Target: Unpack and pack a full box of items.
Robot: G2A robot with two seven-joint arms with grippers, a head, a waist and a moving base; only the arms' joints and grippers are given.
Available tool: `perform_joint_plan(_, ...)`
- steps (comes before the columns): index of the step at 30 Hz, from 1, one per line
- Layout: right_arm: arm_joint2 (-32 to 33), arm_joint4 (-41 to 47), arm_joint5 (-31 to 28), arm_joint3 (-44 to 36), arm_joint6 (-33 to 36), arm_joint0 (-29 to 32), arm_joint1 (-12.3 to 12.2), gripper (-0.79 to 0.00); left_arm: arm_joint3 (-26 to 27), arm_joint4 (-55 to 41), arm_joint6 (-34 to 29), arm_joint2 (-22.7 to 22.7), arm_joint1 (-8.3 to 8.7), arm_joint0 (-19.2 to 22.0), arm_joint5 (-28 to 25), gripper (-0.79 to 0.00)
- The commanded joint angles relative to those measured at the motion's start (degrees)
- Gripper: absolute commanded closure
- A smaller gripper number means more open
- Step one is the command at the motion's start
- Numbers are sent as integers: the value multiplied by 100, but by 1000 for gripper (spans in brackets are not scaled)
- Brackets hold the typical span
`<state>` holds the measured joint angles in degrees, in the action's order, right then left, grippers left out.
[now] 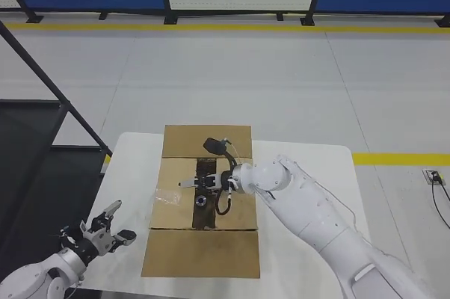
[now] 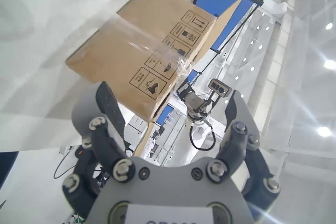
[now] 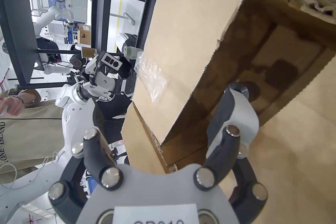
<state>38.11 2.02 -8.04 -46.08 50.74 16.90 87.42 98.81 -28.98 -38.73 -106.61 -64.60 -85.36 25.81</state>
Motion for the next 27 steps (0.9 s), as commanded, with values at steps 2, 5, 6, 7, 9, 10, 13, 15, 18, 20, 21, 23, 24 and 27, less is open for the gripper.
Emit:
perform_joint_plan(2, 2, -44, 31, -56, -65, 143, -2, -785, -5, -4, 49, 23, -3, -5, -24, -785)
perform_joint_plan(5, 20, -9, 60, -68, -49, 173, 23, -785, -114, -242, 230, 248, -39, 86, -131, -785)
perform_joint_plan(6, 11, -6, 71, -57, -38, 175, 38, -785, -221, -349, 318, 317, -51, 168, -116, -785)
perform_joint_plan(7, 1, 3, 83, -49, -27, 167, 56, -785, -326, -429, 462, 388, -65, 274, -117, -785)
perform_joint_plan(9, -15, 17, 99, -7, -25, 137, 95, -785, -541, -614, 652, 559, -93, 481, -102, -785)
perform_joint_plan(10, -20, 44, 91, 14, -14, 121, 117, -785, -633, -661, 795, 626, -106, 583, -149, -785)
perform_joint_plan(13, -44, 107, 52, 132, -10, 77, 186, -785, -838, -795, 1151, 866, -156, 807, -376, -785)
perform_joint_plan(15, -68, 141, 20, 234, 3, 43, 235, -785, -953, -845, 1299, 1022, -182, 918, -465, -785)
perform_joint_plan(18, -88, 187, -52, 403, 25, -17, 304, -785, -1036, -897, 1490, 1207, -212, 1062, -519, -785)
perform_joint_plan(20, -89, 229, -121, 502, 39, -43, 344, -785, -1095, -934, 1576, 1302, -228, 1134, -537, -785)
perform_joint_plan(21, -88, 243, -155, 555, 52, -59, 361, -785, -1127, -939, 1613, 1343, -233, 1169, -539, -785)
perform_joint_plan(23, -80, 278, -213, 658, 85, -96, 394, -785, -1196, -941, 1697, 1413, -244, 1228, -554, -785)
perform_joint_plan(24, -81, 285, -232, 707, 89, -112, 412, -785, -1226, -946, 1750, 1437, -249, 1249, -561, -785)
perform_joint_plan(27, -73, 327, -241, 843, 50, -156, 469, -785, -1222, -981, 1891, 1461, -262, 1246, -683, -785)
